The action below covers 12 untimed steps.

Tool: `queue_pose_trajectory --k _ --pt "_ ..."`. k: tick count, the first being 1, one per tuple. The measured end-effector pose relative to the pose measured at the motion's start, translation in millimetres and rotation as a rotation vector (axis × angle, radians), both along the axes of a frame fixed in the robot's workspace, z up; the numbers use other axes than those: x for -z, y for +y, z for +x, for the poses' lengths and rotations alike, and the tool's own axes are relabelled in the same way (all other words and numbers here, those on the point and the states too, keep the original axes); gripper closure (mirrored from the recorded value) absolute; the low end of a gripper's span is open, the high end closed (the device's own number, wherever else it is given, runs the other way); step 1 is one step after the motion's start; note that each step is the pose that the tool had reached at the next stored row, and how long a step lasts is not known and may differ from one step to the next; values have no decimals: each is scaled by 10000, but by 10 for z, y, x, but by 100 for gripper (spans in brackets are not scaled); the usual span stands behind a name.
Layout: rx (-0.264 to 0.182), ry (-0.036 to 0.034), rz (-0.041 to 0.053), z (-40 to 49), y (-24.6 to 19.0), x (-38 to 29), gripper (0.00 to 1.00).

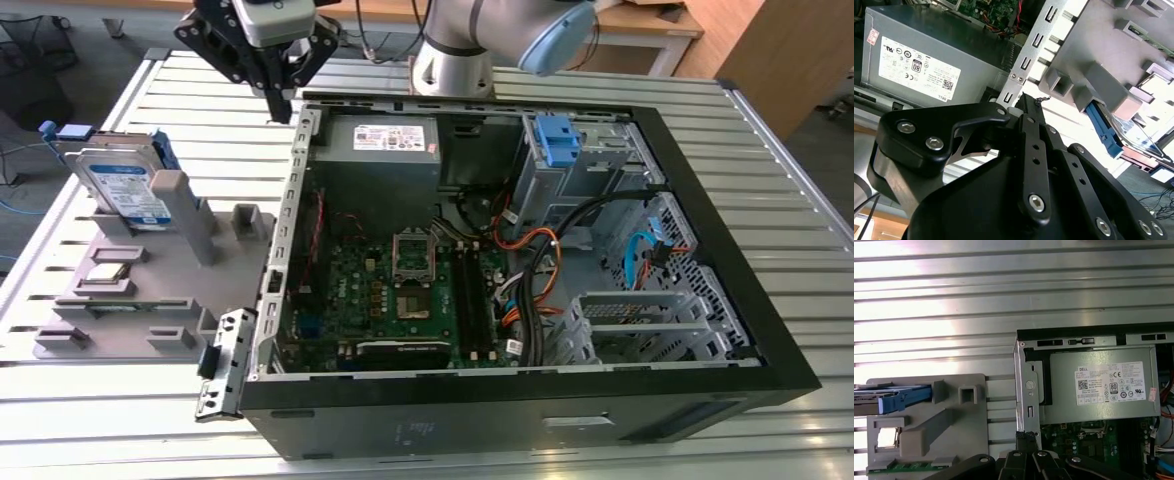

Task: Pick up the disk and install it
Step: 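Reach for the disk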

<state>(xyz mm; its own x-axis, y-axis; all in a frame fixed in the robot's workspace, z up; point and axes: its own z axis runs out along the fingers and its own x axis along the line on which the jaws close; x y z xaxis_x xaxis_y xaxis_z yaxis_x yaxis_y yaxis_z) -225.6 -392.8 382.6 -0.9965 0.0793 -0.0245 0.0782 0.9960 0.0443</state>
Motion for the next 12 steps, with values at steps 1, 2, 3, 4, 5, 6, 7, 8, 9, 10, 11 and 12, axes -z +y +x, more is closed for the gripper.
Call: queue_pose_trajectory --k 1,2,3,4,5,6,7,8,9,10,11,12 --pt "-1 0 1 -7 1 2 89" --pt "-1 0 1 -14 2 4 89" --pt "0 0 0 -21 2 5 89" --pt "0 1 0 -29 3 6 89" --pt "-1 1 0 -37 3 7 89" --pt "-1 1 0 -45 4 9 89" --pt "-1 0 0 -54 5 10 89" --pt "0 1 0 -63 6 11 89" --pt "-1 1 0 -74 6 12 89" --pt "0 1 0 -84 7 13 89" --pt "0 1 -1 -96 8 13 89" --pt "0 1 0 -106 8 14 89"
